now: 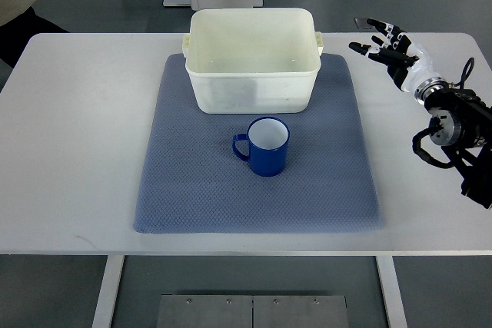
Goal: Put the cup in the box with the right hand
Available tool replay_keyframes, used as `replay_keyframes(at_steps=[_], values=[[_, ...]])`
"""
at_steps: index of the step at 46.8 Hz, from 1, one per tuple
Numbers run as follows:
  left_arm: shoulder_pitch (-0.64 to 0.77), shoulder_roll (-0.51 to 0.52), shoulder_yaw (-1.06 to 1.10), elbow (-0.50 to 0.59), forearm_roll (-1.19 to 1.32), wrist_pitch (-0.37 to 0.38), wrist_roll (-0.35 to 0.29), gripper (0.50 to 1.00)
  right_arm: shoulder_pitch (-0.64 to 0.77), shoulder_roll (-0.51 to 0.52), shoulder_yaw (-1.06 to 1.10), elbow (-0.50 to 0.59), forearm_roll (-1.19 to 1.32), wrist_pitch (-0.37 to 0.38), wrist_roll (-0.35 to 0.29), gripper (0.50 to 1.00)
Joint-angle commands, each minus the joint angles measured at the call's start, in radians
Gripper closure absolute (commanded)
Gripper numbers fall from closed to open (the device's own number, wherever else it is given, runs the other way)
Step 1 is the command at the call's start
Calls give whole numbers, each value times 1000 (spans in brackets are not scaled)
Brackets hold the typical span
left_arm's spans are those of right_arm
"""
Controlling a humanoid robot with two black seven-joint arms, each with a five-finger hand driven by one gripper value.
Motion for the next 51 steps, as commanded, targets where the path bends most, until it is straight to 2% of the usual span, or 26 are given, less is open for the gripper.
replay_keyframes(at_steps=[1, 23, 32, 51], values=[[0, 0, 0, 0, 0, 0, 0, 500, -2, 0, 0, -1, 0, -1, 2, 500], [0, 0, 0, 0, 0, 0, 0, 500, -11, 3, 0, 0, 0, 1, 14, 500], [0, 0, 0, 0, 0, 0, 0, 500, -5, -2, 2, 0, 2, 1, 41, 500], [0, 0, 0, 0, 0, 0, 0, 500, -14, 0, 0, 2, 2, 10, 34, 500]])
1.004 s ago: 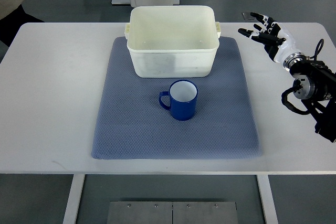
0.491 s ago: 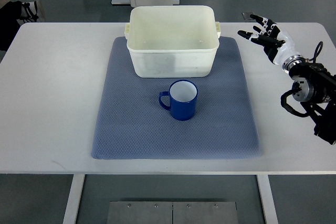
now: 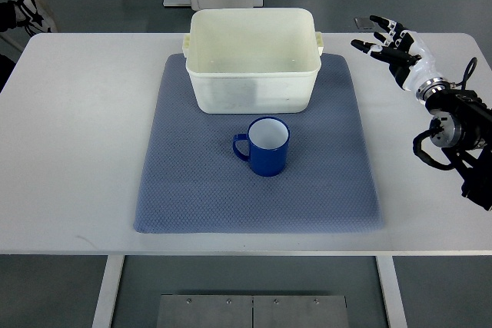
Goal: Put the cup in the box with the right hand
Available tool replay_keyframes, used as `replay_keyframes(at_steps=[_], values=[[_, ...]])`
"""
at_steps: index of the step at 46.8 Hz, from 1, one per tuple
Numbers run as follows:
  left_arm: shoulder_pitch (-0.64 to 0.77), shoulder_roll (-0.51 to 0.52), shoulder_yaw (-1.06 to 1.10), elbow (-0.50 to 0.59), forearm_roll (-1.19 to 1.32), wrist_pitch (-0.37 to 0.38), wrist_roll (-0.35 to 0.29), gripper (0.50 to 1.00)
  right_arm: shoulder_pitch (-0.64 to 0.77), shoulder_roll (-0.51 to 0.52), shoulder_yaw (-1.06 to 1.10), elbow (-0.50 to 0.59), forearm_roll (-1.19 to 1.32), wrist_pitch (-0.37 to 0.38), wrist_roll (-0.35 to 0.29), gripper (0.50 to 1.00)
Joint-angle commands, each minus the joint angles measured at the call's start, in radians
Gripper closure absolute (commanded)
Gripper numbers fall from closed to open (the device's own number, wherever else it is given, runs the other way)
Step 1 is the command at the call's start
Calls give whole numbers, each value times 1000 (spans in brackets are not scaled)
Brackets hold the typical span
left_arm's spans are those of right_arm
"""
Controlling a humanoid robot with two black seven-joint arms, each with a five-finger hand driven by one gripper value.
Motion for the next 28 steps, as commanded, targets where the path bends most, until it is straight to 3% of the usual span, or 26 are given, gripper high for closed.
replay_keyframes(at_steps=[1, 28], values=[[0, 0, 0, 0, 0, 0, 0, 500, -2, 0, -1, 1, 0, 7, -5, 500], [0, 0, 0, 0, 0, 0, 0, 500, -23, 6, 1, 14, 0, 35, -24, 500]])
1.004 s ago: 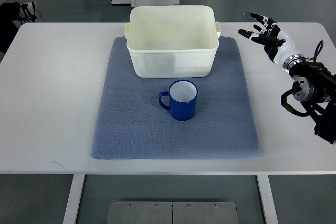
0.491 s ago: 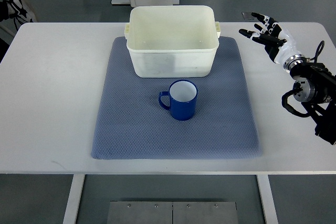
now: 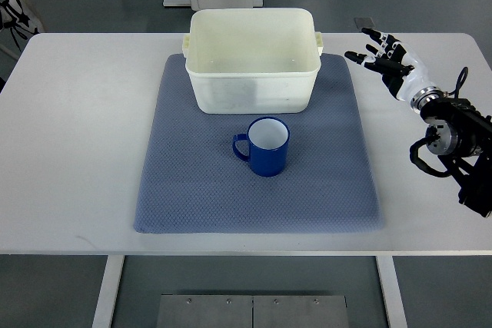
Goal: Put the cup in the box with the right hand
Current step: 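Raise the right hand and swing it over the cream tub, then lower the right hand onto the blue mug's rim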
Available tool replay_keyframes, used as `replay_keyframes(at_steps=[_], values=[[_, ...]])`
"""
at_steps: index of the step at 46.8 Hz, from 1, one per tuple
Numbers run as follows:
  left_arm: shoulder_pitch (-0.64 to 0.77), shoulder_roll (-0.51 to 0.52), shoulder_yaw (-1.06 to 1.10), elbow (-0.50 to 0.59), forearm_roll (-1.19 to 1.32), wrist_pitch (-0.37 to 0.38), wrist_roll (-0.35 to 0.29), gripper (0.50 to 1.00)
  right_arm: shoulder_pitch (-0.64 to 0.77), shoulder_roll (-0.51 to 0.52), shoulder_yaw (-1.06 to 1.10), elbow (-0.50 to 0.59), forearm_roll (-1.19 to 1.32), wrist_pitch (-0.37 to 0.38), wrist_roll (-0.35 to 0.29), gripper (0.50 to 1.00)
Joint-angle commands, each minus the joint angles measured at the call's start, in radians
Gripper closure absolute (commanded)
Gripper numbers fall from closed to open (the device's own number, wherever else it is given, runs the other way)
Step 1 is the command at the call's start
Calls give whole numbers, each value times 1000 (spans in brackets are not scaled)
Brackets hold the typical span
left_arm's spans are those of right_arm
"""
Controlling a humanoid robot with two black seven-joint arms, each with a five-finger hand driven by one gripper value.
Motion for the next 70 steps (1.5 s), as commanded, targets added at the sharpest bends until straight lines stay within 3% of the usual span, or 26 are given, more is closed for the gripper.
replay_keyframes(at_steps=[1, 10, 36, 43, 53, 70], values=[[0, 0, 0, 0, 0, 0, 0, 500, 0, 0, 0, 2, 0, 7, 0, 500], [0, 0, 0, 0, 0, 0, 0, 500, 3, -5, 5, 44, 0, 9, 0, 500], [0, 0, 0, 0, 0, 0, 0, 500, 55, -74, 20, 368, -8, 7, -6, 502], [0, 0, 0, 0, 0, 0, 0, 500, 55, -77, 5, 440, -109, 15, -1, 502], [0, 0, 0, 0, 0, 0, 0, 500, 54, -80, -41, 483, -248, 173, 3, 502], [0, 0, 0, 0, 0, 0, 0, 500, 57, -83, -106, 491, -379, 267, 6, 502]])
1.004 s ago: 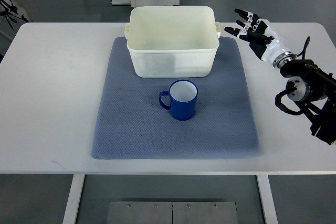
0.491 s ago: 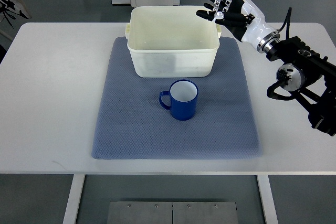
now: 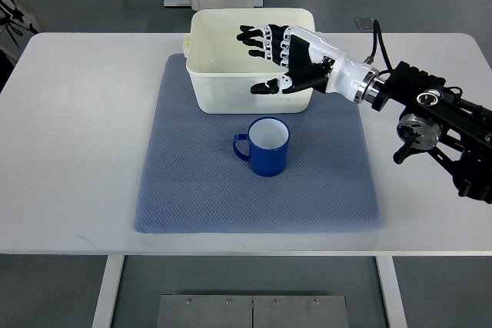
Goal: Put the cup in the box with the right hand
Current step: 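Lower the right hand onto the blue mug's rim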
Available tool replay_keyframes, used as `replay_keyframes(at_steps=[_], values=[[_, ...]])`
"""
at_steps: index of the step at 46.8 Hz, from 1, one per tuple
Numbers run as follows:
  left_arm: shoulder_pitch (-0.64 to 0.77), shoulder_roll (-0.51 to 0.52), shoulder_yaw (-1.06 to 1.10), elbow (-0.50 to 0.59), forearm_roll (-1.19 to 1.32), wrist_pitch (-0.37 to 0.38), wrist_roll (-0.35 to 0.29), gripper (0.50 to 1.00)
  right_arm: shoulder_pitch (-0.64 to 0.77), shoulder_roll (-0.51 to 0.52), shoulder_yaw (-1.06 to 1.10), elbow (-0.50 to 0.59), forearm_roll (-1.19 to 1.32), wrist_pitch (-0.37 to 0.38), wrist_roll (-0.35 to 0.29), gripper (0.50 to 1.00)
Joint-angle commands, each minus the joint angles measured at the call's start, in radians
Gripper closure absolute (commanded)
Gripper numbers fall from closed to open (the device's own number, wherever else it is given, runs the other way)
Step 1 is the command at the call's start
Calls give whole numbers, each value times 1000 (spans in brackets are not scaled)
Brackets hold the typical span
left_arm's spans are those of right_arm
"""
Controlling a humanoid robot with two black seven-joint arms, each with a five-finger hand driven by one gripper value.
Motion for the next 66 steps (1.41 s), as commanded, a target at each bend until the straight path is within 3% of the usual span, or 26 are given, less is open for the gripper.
replay_keyframes(at_steps=[1, 32, 66], values=[[1, 0, 0, 0, 0, 0, 0, 500, 0, 0, -21, 0, -23, 5, 1, 502], [0, 0, 0, 0, 0, 0, 0, 500, -11, 4, -115, -14, -101, 22, 36, 502], [0, 0, 0, 0, 0, 0, 0, 500, -75, 18, -136, -102, -103, 17, 62, 502]])
